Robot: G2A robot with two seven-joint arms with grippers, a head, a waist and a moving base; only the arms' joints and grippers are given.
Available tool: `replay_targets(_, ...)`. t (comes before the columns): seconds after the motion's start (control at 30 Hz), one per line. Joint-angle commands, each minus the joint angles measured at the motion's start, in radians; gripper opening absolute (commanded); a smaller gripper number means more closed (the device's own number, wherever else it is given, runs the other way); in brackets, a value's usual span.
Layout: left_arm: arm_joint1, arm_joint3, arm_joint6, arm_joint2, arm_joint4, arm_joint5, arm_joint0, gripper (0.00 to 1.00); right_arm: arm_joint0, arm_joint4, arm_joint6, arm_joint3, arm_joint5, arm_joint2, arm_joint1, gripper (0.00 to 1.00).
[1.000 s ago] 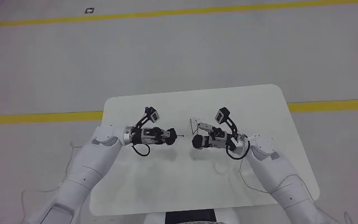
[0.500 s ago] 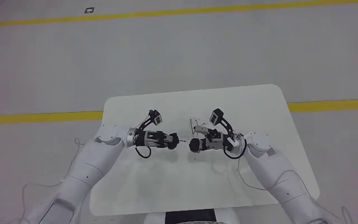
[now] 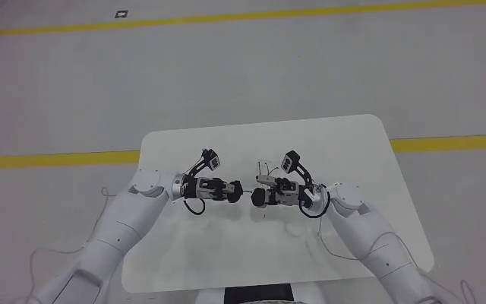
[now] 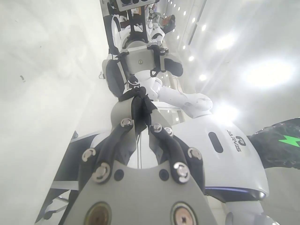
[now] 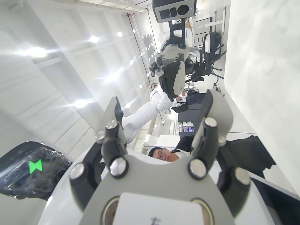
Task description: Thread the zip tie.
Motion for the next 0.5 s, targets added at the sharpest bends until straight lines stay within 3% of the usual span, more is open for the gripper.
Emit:
replay_targets(0.0,0.000,0.000,0.000,0.000,0.000,0.000,0.000,0.00,0.004,0.004,0.000,0.005,-0.004,-0.007,-0.001,0.37)
replay_targets(0.3,0.000,0.000,0.000,0.000,0.000,0.000,0.000,0.00,0.009,0.003,0.000,0.021,-0.015,-0.020,-0.002,0.33)
replay_targets(0.47,0.000,0.000,0.000,0.000,0.000,0.000,0.000,0.00,0.006,0.004,-0.003,0.022,-0.019,-0.020,-0.001,0.24)
